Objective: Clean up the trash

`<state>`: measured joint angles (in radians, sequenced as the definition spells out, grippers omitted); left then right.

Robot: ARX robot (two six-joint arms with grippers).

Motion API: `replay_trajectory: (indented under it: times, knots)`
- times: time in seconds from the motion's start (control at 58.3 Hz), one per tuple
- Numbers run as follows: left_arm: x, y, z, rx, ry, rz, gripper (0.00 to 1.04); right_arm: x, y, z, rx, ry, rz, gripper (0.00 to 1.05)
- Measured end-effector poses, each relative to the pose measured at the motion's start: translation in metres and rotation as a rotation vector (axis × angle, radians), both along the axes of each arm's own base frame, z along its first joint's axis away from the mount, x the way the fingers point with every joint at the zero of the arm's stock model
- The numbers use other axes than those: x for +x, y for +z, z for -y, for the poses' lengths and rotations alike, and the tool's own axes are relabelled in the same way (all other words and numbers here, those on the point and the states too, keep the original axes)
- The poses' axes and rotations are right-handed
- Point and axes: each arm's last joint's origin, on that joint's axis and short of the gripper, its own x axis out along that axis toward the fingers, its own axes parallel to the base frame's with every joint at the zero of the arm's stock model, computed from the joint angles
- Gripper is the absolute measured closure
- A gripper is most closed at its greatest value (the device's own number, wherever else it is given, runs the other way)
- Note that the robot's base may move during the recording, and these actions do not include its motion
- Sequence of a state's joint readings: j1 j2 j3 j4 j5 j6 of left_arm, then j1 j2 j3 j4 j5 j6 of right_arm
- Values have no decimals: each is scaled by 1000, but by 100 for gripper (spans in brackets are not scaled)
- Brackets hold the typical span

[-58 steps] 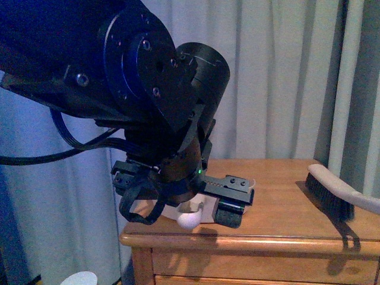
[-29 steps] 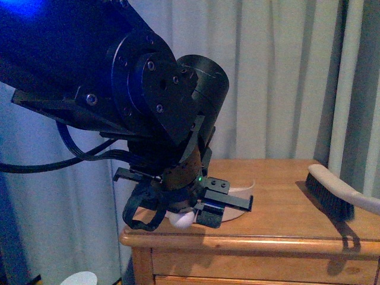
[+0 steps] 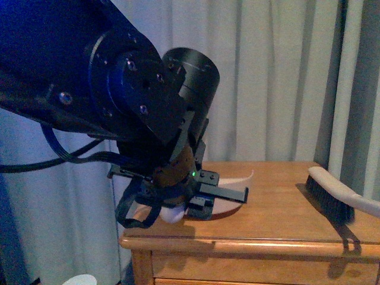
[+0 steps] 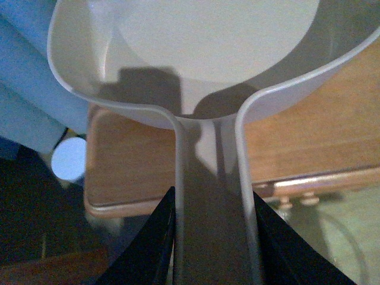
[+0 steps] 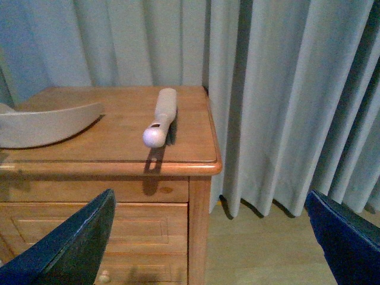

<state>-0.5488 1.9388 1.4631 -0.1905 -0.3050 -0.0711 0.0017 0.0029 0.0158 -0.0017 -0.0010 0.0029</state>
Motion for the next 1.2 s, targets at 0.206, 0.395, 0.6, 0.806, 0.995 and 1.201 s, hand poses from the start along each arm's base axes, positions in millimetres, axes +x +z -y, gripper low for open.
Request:
replay_trajectory:
  times: [0.206,0.395,0.6,0.806,0.995,1.201]
  knots:
    - [-21,49,-16,-89,-36,249,76,0,0,0,0,0,0,7]
    - [-66,96,-55,-117,-89,558,76,0,0,0,0,0,0,7]
    - [-153,121,-141,-103,-97,877,76,0,0,0,0,0,0,7]
    - [-218,105,-192,-74,-80,996,76,0,0,0,0,0,0,7]
    - [-273,81,-220,-106,-94,1125,76,0,0,0,0,0,0,7]
    - [-277,66,-235,-170,-21,1174,76,0,0,0,0,0,0,7]
